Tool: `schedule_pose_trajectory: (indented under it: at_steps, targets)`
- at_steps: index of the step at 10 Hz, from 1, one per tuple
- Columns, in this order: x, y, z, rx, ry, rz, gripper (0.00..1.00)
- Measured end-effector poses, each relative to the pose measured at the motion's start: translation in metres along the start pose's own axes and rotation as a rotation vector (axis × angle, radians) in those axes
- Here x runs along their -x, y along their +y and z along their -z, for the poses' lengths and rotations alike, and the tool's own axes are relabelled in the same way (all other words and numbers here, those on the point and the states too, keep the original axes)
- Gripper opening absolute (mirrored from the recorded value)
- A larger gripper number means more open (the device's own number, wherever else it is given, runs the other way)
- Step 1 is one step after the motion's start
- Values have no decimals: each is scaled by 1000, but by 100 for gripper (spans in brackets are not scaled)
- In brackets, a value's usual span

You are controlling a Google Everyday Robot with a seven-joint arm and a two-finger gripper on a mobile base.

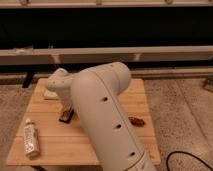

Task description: Place the eraser on the white sponge

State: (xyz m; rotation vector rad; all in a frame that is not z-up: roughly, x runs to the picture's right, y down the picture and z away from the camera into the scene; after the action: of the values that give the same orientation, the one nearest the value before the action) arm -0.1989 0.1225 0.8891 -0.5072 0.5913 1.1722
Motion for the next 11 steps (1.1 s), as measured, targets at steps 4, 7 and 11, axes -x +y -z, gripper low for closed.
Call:
schedule_pose_trajectory:
  at_steps: [4,7,11]
  targets:
    - [3,11,11,-39,4,34,0]
    - [2,14,12,-47,10,48,0]
    - [-2,18,26,-41,0,67,0]
